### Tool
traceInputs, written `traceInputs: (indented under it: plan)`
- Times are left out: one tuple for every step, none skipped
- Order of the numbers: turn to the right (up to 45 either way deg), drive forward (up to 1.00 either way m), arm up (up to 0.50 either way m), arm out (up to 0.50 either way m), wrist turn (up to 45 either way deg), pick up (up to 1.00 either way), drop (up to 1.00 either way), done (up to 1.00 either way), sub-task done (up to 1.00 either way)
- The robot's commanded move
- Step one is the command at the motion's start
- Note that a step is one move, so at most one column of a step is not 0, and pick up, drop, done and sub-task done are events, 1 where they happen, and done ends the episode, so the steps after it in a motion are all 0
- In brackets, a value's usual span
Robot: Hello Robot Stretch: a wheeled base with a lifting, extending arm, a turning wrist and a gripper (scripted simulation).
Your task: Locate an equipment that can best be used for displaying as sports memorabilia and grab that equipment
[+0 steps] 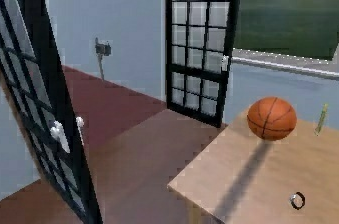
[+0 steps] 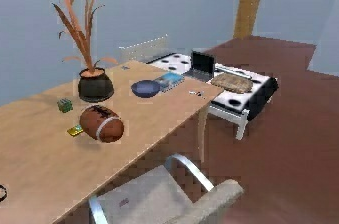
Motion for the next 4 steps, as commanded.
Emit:
traceInputs:
  plan:
    - [0.0, 0.2, 0.0, 0.0, 0.0, 0.0, 0.0, 0.0, 0.0]
    - [0.0, 0.0, 0.5, 0.0, 0.0, 0.0, 0.0, 0.0, 0.0]
    - [0.0, 0.0, 0.38, 0.0, 0.0, 0.0, 0.0, 0.0, 0.0]
    - [0.0, 0.0, 0.0, 0.4, 0.0, 0.0, 0.0, 0.0, 0.0]
